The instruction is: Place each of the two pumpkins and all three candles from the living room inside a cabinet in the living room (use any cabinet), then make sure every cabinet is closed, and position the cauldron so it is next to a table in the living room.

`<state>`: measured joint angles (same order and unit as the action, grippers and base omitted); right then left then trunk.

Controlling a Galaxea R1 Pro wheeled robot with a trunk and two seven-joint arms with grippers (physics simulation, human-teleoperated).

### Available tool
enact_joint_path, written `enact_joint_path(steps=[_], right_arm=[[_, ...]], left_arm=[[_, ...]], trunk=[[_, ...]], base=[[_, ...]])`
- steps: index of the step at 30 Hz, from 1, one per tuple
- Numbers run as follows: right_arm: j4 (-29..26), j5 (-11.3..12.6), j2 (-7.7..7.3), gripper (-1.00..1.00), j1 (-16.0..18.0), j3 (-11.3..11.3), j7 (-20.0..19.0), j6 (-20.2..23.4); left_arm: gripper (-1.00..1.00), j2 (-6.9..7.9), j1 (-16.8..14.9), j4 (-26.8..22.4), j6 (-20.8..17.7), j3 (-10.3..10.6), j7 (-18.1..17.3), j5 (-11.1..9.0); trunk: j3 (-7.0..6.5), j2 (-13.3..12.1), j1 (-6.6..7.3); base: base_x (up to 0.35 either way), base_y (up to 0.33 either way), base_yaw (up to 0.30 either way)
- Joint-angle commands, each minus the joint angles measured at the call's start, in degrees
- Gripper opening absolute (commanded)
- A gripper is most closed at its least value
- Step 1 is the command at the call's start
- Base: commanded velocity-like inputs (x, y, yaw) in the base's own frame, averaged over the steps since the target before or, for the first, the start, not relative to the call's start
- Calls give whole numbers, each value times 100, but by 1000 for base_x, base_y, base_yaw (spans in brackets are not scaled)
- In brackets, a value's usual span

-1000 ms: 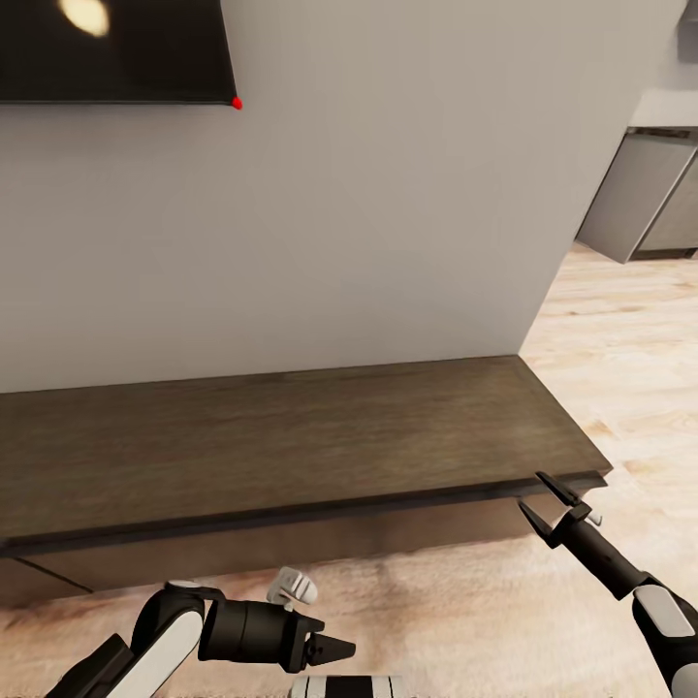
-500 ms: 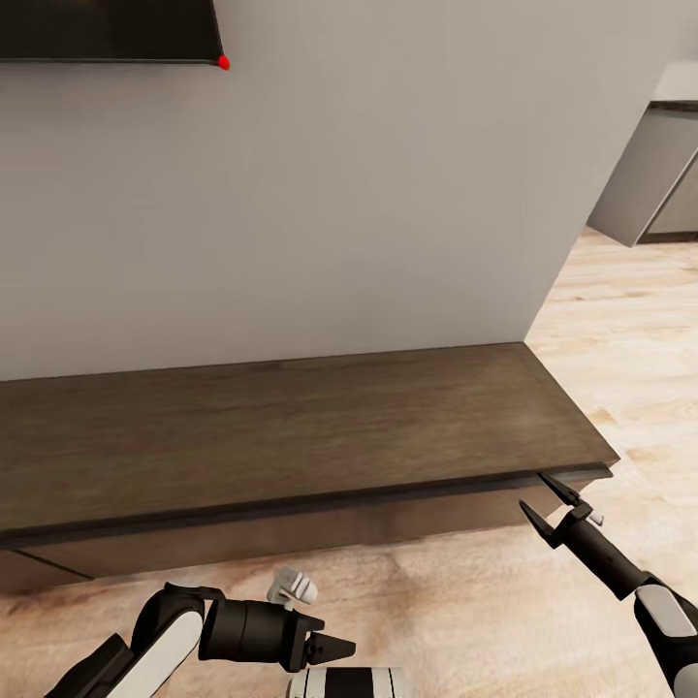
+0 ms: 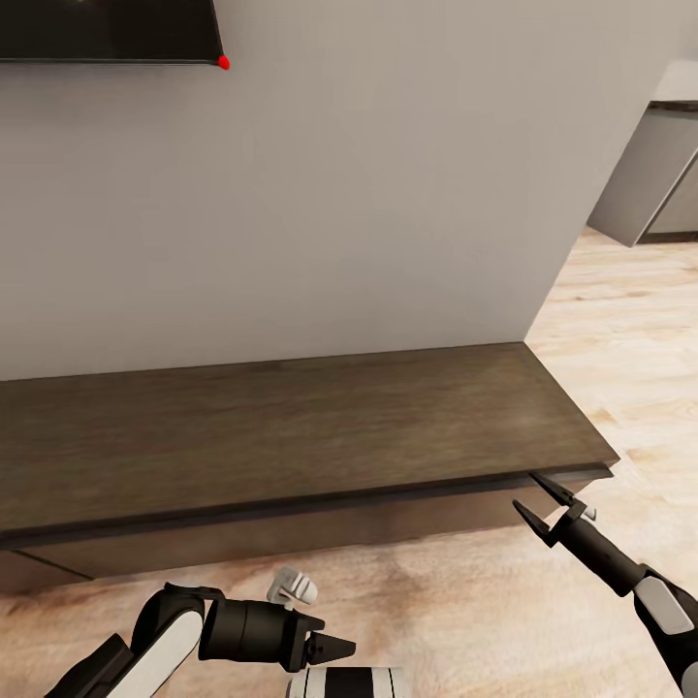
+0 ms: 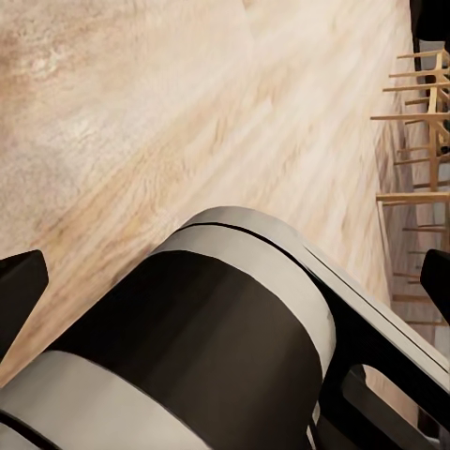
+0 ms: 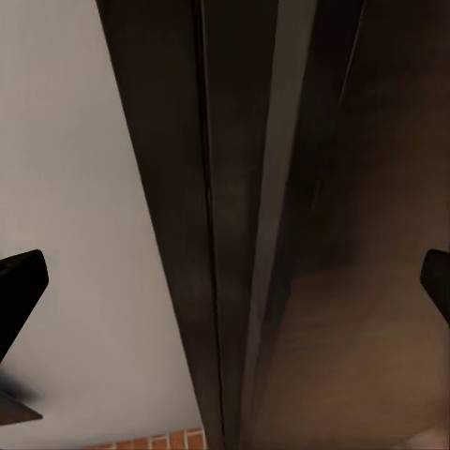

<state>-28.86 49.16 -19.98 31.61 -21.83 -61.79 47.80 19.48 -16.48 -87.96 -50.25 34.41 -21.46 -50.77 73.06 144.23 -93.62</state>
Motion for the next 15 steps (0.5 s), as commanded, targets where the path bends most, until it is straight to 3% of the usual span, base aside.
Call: enact_joint_path(steps=[1,15], right_arm=[[3,6,-1,100,3,-4,-12,28],[3,6,-6,100,3,9,-26,27]], left_arm=[[100,3,-4,-1,-13,4,-16,5],[100,3,-4,3,-12,9,-8,5]], trunk=[[4,2,1],[4,2,1]], base=[[0,0,0],[36,-18,0]])
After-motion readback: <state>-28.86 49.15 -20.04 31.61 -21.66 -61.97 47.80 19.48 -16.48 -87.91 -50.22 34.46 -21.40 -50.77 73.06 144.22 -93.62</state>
